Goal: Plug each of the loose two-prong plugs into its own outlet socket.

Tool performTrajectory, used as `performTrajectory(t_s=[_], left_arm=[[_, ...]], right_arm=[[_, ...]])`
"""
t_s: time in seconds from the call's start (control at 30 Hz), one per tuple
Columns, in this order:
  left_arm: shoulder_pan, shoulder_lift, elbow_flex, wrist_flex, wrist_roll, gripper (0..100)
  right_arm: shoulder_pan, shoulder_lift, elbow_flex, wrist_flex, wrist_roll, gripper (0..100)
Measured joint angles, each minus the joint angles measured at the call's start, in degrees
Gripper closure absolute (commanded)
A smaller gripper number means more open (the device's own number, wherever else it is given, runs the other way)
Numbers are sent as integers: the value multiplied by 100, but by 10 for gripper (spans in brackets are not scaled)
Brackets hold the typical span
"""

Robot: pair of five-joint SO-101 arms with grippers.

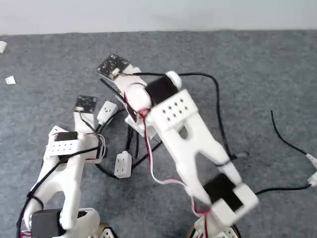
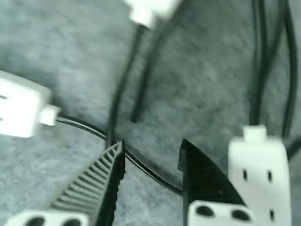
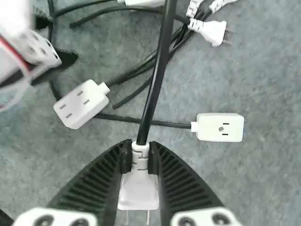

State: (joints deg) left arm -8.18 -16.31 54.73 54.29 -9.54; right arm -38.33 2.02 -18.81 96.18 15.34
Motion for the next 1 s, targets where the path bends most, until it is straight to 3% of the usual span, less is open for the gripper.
performTrajectory(t_s=[0.37, 0.73, 1.0], left_arm=[[229, 0, 0, 35, -360, 896], [527, -88, 35, 457, -1459, 896], [967, -1512, 1178, 519, -2084, 896]], right_arm=[[-527, -2576, 2884, -1424, -35, 990], [-554, -2022, 3244, -2400, -123, 990], [-563, -1688, 3288, -2725, -123, 990]])
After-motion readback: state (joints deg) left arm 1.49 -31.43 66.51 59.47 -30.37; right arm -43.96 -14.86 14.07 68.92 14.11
